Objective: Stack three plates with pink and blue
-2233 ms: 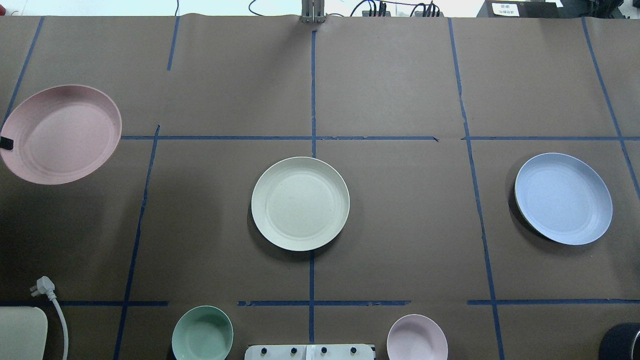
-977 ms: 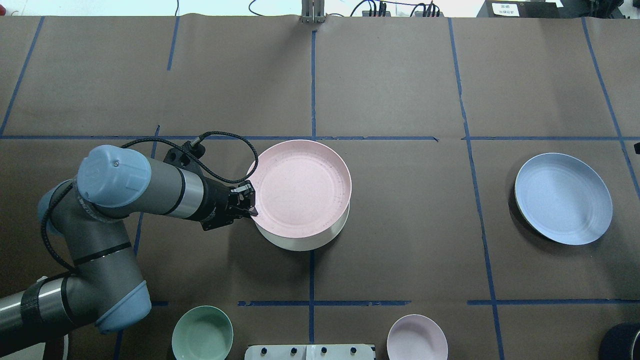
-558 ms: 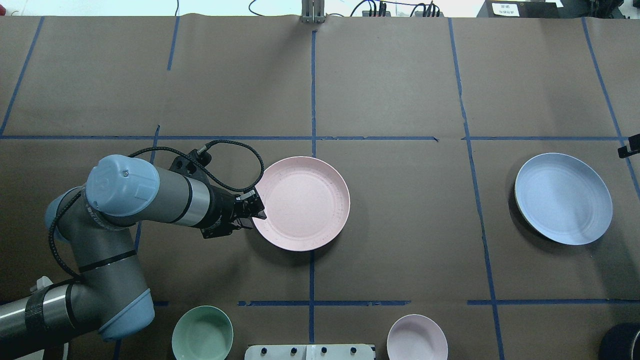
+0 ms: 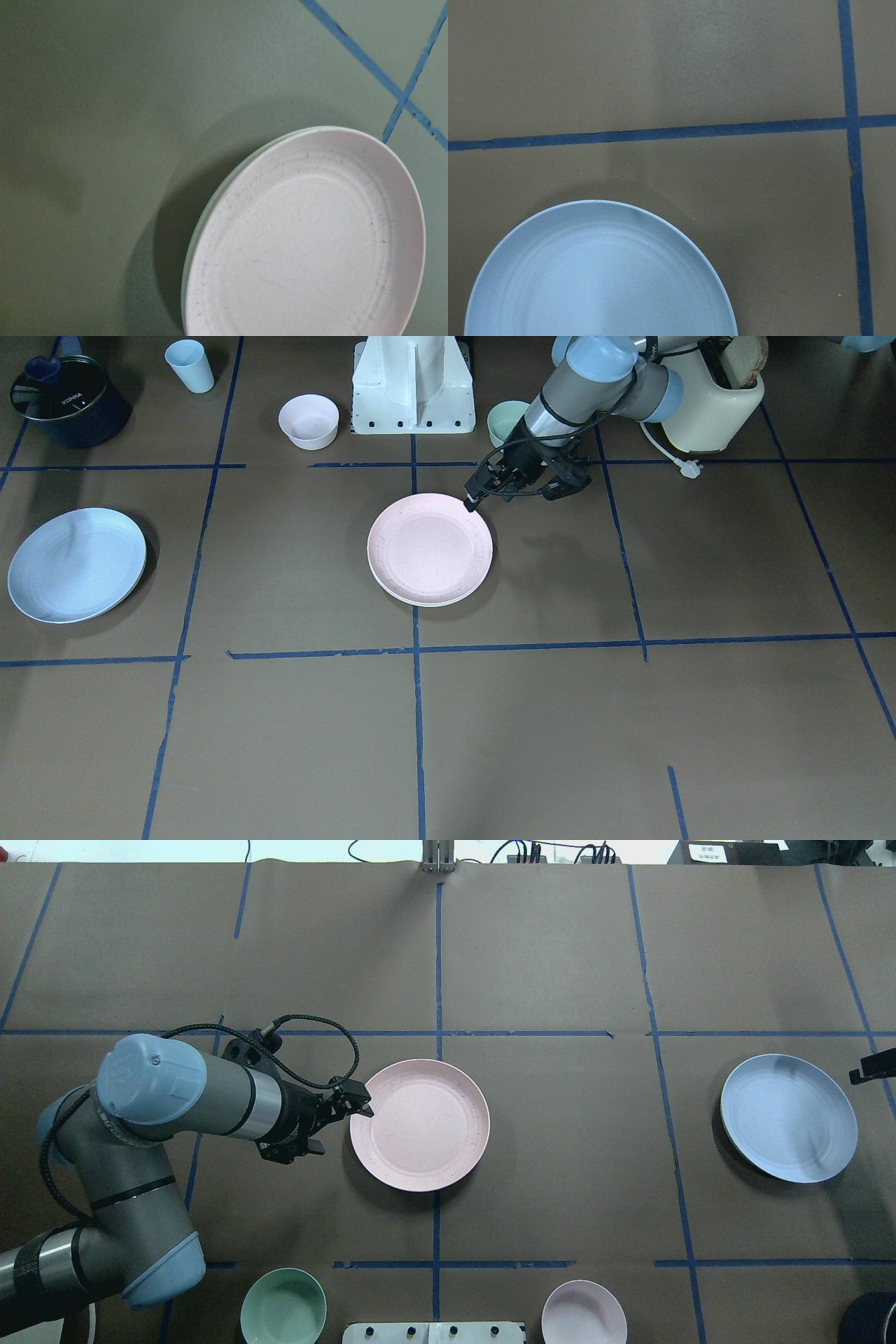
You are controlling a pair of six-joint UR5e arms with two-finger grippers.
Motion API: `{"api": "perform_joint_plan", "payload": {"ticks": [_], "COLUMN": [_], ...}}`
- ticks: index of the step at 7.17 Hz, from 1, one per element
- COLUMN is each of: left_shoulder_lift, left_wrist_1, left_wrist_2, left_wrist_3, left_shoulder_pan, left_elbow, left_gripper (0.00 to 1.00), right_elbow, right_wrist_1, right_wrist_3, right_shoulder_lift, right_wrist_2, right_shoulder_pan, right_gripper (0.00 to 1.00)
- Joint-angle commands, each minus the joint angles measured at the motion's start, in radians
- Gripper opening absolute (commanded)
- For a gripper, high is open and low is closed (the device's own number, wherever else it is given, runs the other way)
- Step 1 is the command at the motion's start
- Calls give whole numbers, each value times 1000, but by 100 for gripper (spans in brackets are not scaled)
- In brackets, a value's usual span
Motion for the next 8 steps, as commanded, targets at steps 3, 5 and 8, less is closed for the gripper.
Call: {"api": "perform_joint_plan", "payload": {"ticks": [3,5,8], "left_shoulder_lift": [2,10,11], "left_wrist_1": [110,134,139], "left_wrist_2": [-5,-4,-4], "left_wrist_3": [5,100,116], "left_shoulder_pan": [-37,-60,-64], "left_elbow": [-78,-88,-90], "left_gripper": [100,100,100], "right_elbow": [-166,-181,-151], "right_wrist_1": [336,338,339], "right_wrist_3": [198,201,200], "right_shoulder_lift": [-22,-25,-37], "right_wrist_2": [-106,-122,-108], "right_shoulder_pan": [-164,-175,-169], "right_gripper": [100,98,82]}}
